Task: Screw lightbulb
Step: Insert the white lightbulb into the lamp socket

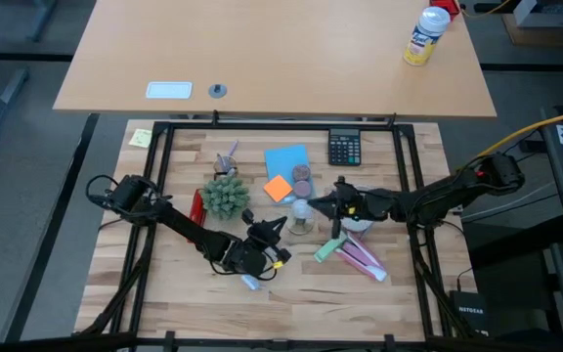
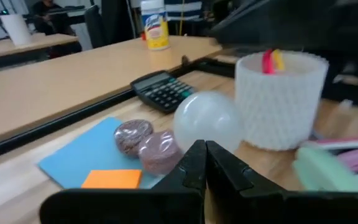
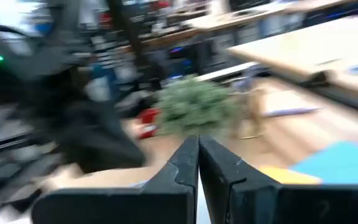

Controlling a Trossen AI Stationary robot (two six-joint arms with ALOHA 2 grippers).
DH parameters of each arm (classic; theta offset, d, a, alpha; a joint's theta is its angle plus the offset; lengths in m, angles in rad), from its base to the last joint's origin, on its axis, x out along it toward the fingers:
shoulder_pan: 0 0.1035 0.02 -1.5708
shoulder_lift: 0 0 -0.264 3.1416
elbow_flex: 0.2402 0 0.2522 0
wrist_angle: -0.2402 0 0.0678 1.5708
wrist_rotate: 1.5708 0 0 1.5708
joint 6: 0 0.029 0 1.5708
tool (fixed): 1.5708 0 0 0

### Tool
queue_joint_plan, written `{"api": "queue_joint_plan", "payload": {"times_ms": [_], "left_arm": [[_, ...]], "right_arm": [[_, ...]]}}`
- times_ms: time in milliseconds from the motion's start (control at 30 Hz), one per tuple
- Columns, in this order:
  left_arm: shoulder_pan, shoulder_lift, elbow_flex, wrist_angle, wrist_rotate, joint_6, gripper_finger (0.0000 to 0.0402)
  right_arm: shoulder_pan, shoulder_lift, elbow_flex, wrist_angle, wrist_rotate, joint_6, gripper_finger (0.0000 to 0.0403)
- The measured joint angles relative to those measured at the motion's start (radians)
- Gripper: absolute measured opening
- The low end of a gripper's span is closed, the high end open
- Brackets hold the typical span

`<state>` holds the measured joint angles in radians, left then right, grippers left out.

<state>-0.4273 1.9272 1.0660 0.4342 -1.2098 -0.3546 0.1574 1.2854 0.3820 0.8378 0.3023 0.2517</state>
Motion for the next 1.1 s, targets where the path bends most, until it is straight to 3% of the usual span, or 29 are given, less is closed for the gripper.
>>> {"api": "queue_joint_plan", "payload": {"times_ms": [100,200,433,667,1100], "left_arm": [[-0.007,-0.001,0.0,0.044,0.036,-0.003,0.0001],[0.002,0.004,0.0,0.046,0.121,-0.037,0.0001],[0.03,0.029,0.0,0.046,0.204,-0.113,0.0001],[0.031,0.029,0.0,0.046,0.207,-0.111,0.0001],[0.031,0.029,0.0,-0.007,0.209,-0.117,0.0001]], "right_arm": [[0.0,0.002,0.0,-0.019,0.128,-0.024,0.0017],[-0.001,0.014,0.0,-0.069,0.192,-0.024,0.0017],[-0.001,0.093,0.0,-0.108,0.176,0.022,0.0017],[-0.001,0.162,0.0,-0.102,0.176,0.04,0.0017],[-0.001,0.166,0.0,-0.097,0.176,0.081,0.0017]]}}
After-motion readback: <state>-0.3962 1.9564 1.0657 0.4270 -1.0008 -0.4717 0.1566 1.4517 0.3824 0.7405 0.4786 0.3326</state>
